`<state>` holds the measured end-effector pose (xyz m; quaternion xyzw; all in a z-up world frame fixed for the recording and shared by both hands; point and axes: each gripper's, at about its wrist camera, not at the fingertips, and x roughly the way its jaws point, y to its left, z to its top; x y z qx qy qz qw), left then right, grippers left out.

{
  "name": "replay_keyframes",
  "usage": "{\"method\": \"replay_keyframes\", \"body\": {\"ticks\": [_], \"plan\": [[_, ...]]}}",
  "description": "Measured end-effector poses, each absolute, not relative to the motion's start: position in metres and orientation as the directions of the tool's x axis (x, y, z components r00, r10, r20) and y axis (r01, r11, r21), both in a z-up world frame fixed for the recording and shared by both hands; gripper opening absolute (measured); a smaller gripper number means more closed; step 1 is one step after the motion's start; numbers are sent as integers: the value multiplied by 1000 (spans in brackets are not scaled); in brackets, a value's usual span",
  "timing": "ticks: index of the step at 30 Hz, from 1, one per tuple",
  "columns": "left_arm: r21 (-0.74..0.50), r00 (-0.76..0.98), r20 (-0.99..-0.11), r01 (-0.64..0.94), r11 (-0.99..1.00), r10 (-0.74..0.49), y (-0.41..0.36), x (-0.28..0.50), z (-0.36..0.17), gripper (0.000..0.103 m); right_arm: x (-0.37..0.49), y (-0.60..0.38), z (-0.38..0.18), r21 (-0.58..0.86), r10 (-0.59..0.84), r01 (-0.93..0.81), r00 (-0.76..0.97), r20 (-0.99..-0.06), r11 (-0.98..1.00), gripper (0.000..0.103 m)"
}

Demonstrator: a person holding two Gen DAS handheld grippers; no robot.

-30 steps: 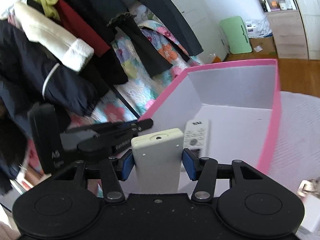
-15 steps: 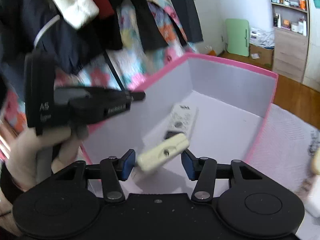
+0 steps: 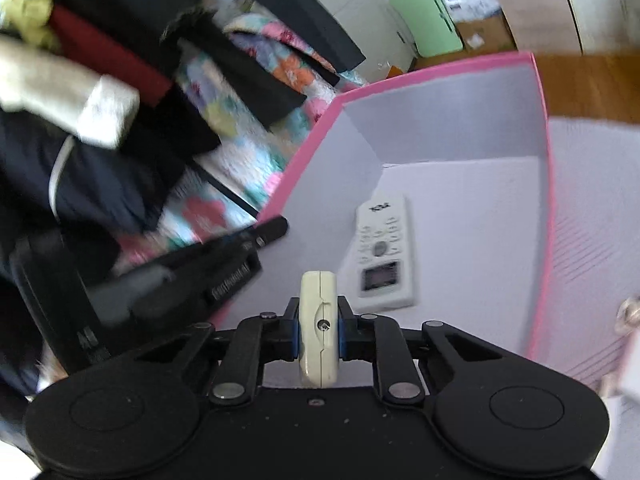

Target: Organize rigid objects

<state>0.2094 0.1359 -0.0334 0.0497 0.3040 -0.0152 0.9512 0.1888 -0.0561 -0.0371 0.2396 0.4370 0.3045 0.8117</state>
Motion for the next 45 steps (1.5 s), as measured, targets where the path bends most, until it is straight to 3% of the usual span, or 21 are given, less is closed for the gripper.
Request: {"method": "replay_keyframes", "body": {"ticks": [2,6,8,9,10,14,20,27,33,45], "plan": [[80,814,-581,60,995,-2,136,209,-33,6,192,-56,-40,689,713,-254,453,-535,679,20],[76,814,-581,63,995,-7,138,209,-32,6,195,-44,-47,650,669,-234,469,-576,723,23],[83,816,-578,60,995,-1,137,208,-32,6,190,-36,-45,584,614,-237,493,-616,776,31],[80,816,-578,60,995,-3,139,209,-32,6,186,-31,-42,531,573,-244,509,-642,812,46],[73,814,-580,62,995,-8,139,209,-32,6,180,-27,-37,465,528,-262,541,-655,846,54],[84,814,-581,62,995,-2,139,210,-32,6,150,-34,-11,277,439,-341,654,-616,898,65],[76,814,-580,59,995,-4,137,208,-31,6,127,-105,11,286,389,-269,719,-576,920,66],[83,815,-580,57,995,1,139,209,-30,6,100,-158,-17,187,277,-205,681,-678,961,66],[97,814,-581,60,993,8,137,209,-30,5,90,-145,-46,148,286,-273,583,-761,951,66],[130,814,-581,63,990,25,132,209,-28,5,116,-106,-86,63,214,-281,548,-809,958,65]]}}
